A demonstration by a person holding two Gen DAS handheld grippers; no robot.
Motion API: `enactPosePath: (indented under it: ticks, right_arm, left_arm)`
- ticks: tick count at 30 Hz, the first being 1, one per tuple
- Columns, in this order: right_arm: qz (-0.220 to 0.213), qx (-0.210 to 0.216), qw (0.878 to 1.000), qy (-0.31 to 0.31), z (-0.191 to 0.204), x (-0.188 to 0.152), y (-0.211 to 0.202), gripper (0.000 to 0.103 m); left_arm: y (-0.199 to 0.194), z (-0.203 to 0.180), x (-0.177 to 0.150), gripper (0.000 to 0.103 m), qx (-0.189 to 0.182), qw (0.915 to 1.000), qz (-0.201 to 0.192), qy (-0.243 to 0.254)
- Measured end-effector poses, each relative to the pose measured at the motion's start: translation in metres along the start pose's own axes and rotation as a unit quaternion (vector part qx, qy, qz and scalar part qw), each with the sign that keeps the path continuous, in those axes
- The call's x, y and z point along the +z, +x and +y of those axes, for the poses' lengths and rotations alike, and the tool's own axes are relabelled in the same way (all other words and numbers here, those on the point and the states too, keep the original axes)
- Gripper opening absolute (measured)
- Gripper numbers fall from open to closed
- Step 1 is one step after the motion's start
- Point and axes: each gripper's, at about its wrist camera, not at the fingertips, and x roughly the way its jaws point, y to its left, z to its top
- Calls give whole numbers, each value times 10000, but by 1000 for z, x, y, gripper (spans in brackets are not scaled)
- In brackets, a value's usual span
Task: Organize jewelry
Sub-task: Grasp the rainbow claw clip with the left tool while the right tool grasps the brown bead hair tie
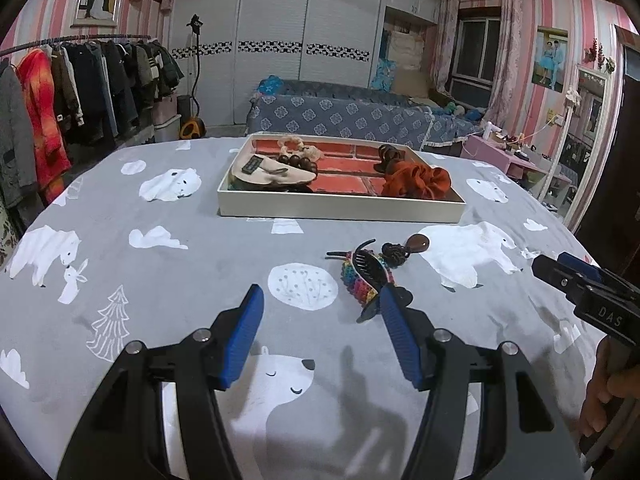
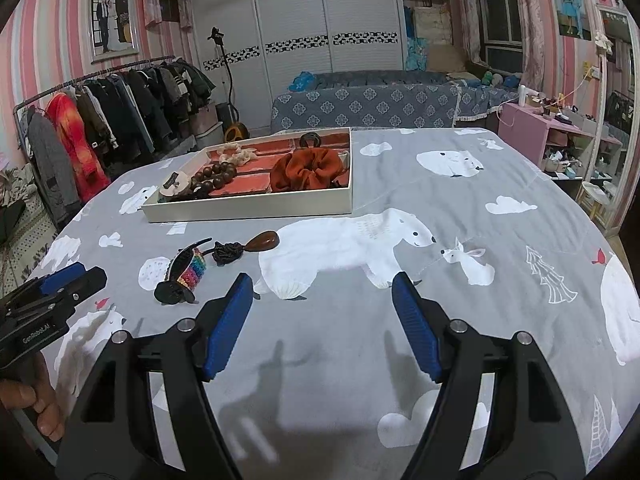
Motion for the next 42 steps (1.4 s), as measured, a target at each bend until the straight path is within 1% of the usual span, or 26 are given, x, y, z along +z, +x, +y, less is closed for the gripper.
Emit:
enactPosePath:
  ticks: [6,16,23,33,37,42]
  right_arm:
    - [1,-2,10000,1,0,2,2,71]
    - [2,8,10000,21,-7,12,9,71]
    - [28,85,10000,-14,-13,12,13,71]
    - [-5,58,9999,98,-27,9,15,71]
    - [10,55,10000,78,-27,10,17,71]
    - [207,15,9998,-58,-17,16,37,72]
  left_arm:
    - [4,-8,0,60,-113,9999,29,52]
    - [8,-11,1,60,-51,10000,45,9]
    - [10,-16,1,60,26,10000,53,-17]
    - [23,-33,1,60,-102,9997,197,103]
    - [36,-39,3,60,-190,9993,309,107]
    - [57,-46,3,60,-183,9984,522,71]
